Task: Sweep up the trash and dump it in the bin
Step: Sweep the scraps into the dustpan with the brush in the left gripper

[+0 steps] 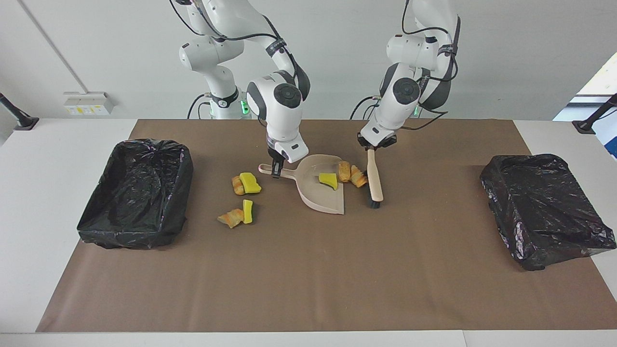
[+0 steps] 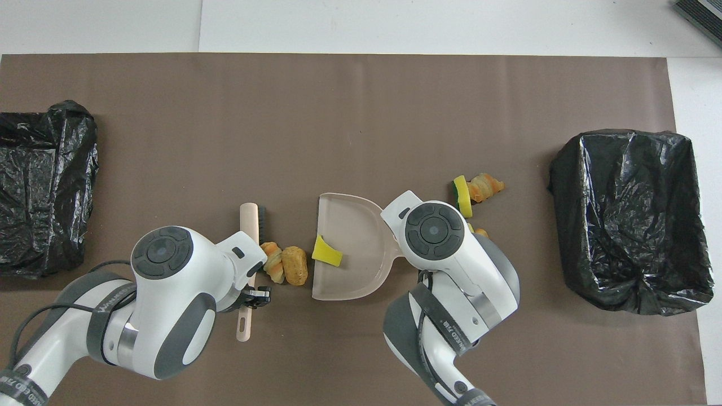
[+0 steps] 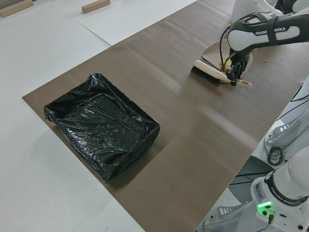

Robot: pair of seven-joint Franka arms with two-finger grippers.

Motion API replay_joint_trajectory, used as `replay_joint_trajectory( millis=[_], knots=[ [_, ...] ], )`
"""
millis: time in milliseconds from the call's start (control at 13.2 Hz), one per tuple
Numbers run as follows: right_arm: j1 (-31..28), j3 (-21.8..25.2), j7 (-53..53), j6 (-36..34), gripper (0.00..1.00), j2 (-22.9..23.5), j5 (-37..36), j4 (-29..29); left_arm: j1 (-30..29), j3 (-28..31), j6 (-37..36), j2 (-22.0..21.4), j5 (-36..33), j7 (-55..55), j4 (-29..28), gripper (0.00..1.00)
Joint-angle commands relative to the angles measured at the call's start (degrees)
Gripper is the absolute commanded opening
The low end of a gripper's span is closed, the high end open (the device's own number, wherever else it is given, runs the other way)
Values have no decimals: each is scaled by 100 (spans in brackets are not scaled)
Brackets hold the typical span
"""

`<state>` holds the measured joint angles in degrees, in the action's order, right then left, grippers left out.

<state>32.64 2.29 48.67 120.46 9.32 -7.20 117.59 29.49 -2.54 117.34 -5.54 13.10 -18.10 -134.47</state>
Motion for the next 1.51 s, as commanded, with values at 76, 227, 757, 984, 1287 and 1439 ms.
replay_joint_trajectory(
  millis=[76, 227, 757, 984, 1287, 1439],
  knots=[
    [-4, -18, -217, 118, 0, -132, -150, 159, 530, 78, 70, 97, 386, 61, 227, 0],
    [-4, -18, -217, 109, 0, -132, -150, 159, 698, 78, 61, 211, 693, 70, 455, 0],
    [-4, -18, -226, 118, 0, -132, -150, 159, 734, 87, -1088, -7, 554, -692, 975, 0],
    [-4, -18, -270, 100, 0, -132, -141, 124, 891, -36, -1572, -192, 133, -1422, 940, 0],
    [-372, -9, -139, -346, 0, -334, -18, -217, 1312, -132, -1574, -614, -324, -2379, 528, 0],
    [-539, -9, 115, -637, 0, -378, 43, -446, 1497, -185, -1522, -842, -343, -2592, 265, 0]
  ],
)
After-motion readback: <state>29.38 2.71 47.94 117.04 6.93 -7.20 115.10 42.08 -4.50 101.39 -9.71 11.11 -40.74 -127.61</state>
